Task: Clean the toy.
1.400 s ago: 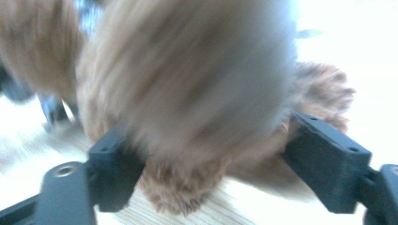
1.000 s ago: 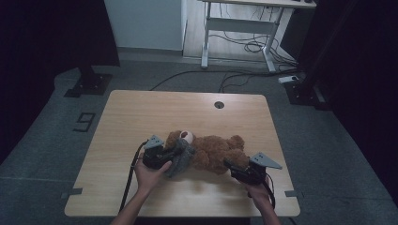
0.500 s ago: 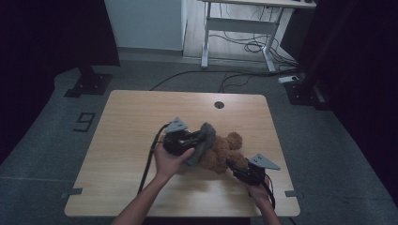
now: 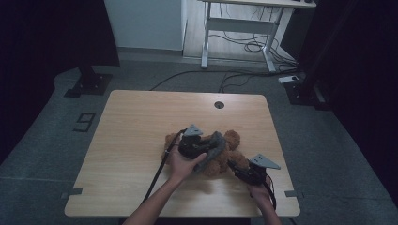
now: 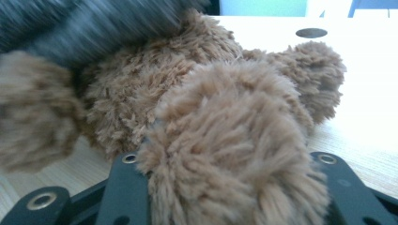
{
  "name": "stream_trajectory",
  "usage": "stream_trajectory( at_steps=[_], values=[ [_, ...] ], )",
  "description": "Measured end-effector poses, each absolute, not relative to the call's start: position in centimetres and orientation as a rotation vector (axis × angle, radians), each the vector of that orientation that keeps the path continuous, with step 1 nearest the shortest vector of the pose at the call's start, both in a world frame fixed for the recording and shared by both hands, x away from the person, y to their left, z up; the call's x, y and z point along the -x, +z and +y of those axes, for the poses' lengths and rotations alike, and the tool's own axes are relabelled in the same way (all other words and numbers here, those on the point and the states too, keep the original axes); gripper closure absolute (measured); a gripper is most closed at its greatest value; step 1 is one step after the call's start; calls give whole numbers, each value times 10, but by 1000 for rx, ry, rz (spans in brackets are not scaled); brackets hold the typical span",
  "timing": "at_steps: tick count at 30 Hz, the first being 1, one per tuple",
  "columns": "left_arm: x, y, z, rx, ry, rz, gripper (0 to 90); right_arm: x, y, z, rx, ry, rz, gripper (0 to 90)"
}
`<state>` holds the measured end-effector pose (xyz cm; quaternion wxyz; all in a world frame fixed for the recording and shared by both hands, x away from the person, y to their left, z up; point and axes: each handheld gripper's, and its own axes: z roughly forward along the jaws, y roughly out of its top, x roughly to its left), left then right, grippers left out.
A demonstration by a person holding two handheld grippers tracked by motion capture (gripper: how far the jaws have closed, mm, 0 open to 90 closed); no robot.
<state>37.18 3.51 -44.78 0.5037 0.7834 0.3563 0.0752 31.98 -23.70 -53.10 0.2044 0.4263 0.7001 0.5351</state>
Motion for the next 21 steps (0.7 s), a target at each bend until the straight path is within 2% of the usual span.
stream_trajectory(
  at_steps=[4,9,17,21],
  values=[
    [-369,-458,64,-1898,247,919,762,-320,-533,-239,-1237,1505,1944,535],
    [-366,-461,98,-1845,197,947,765,-319,-535,-240,-1257,1531,1944,531],
    [-358,-463,140,-1841,311,1021,761,-319,-536,-239,-1255,1522,1940,531],
    [-356,-478,163,-1805,275,1100,761,-319,-536,-238,-1251,1513,1940,532]
  ],
)
